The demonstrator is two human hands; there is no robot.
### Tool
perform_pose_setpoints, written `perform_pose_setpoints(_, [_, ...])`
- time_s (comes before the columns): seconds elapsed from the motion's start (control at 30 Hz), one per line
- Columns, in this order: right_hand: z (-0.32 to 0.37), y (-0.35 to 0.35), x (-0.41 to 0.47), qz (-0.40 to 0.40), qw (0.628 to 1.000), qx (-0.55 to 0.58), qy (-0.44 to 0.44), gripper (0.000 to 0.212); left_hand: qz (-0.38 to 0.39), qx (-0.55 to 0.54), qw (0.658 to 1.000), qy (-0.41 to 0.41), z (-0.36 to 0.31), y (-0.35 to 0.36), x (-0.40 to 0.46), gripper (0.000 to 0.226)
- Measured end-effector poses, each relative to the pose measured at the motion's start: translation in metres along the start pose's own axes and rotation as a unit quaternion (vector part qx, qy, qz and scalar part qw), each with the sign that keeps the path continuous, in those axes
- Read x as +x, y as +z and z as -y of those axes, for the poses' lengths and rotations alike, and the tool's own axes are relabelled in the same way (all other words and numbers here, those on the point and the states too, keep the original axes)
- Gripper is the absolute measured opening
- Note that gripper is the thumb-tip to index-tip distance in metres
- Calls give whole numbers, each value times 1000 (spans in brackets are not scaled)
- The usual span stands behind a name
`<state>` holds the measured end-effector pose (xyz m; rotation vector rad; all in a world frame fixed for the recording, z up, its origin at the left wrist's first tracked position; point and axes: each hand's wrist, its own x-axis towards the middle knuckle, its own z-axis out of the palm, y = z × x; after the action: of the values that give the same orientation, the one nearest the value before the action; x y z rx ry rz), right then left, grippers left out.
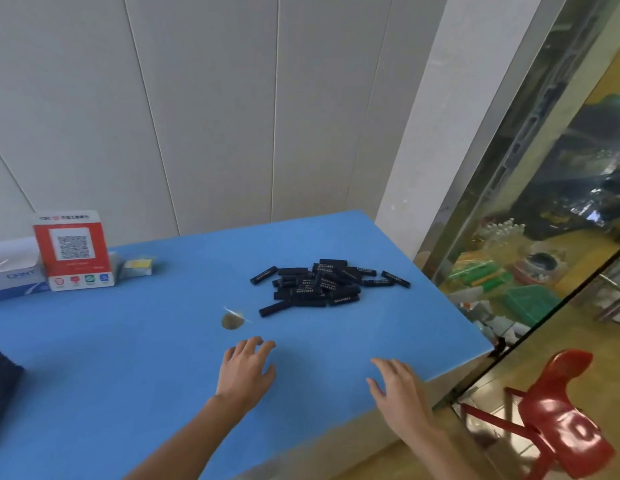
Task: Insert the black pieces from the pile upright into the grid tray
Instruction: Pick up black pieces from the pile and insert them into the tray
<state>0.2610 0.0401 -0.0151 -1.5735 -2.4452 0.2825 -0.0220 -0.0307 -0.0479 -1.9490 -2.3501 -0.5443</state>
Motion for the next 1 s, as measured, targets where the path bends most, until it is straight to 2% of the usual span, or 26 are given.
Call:
perform_pose_setpoints(0.33, [-25, -8, 114, 15, 999, -26, -40, 38, -5, -23, 999, -35, 3, 28, 93, 41])
perform_pose_setpoints(0.53, [-27, -3, 162, 22, 997, -20, -66, 37, -6, -46, 998, -47, 0, 38, 106, 45])
perform_pose_setpoints(0.63, [-28, 1, 184, 30, 996, -18, -86, 36, -11, -20, 999, -46, -4, 36, 106, 43])
perform_pose_setpoints(0.73, [-28, 5, 202, 32, 994, -10, -102, 35, -10, 0, 999, -54, -4, 38, 104, 50])
perform_pose_setpoints(0.87, [-35, 10, 217, 59, 990, -14, -128, 37, -5, 14, 995, -99, -9, 35, 96, 59])
perform_pose_setpoints(1.0, [-43, 12, 228, 85, 984, -21, -157, 39, -15, -29, 987, -158, -26, 26, 87, 47])
